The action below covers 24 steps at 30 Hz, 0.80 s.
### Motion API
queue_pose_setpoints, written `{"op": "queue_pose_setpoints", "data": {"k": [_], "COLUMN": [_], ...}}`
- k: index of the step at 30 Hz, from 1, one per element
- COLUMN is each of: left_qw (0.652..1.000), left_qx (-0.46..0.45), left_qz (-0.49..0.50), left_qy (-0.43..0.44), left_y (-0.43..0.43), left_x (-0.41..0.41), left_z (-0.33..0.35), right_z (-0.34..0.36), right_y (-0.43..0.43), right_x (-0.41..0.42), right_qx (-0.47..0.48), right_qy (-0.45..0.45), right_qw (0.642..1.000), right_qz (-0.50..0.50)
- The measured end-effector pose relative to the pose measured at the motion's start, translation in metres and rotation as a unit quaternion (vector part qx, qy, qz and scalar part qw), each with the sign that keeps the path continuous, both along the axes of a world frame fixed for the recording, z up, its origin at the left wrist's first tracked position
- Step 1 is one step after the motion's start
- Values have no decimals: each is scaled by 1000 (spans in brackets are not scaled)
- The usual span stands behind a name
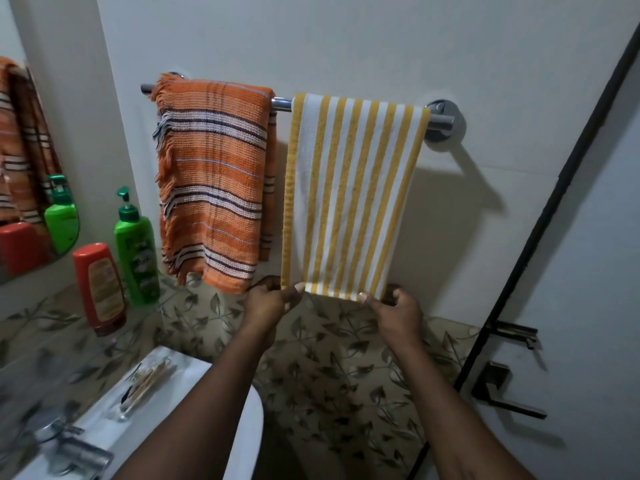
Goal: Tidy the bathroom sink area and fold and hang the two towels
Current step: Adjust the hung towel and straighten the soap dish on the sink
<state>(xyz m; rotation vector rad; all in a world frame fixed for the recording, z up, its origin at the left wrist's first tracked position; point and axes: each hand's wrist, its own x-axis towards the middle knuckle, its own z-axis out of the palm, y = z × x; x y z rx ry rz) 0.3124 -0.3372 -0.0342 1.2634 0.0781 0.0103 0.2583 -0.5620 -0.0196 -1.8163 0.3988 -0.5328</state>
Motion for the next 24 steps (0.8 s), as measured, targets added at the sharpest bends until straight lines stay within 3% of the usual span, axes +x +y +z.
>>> {"op": "queue_pose_setpoints", "data": {"k": [2, 10, 16, 20, 24], "left_qw": [999, 999, 993, 979, 967], "left_qx": [-38, 28, 97, 178, 201], "left_qz": [-10, 1, 11, 52, 91], "left_qy": [3, 26, 60, 90, 125], "left_y": [-2, -5, 15, 48, 88], "left_x": [-6, -35, -62, -89, -114], "left_z": [-5, -34, -76, -110, -131], "right_z": [-3, -31, -82, -117, -137], "right_y": [1, 23, 61, 104, 143], "right_x": [-5, -17, -24, -34, -46], "right_qx": [19, 160, 132, 95, 57], "right_qy": [-25, -20, 81, 155, 184], "right_qw": [999, 987, 982, 967, 944], "right_qz": [9, 17, 108, 181, 267]}}
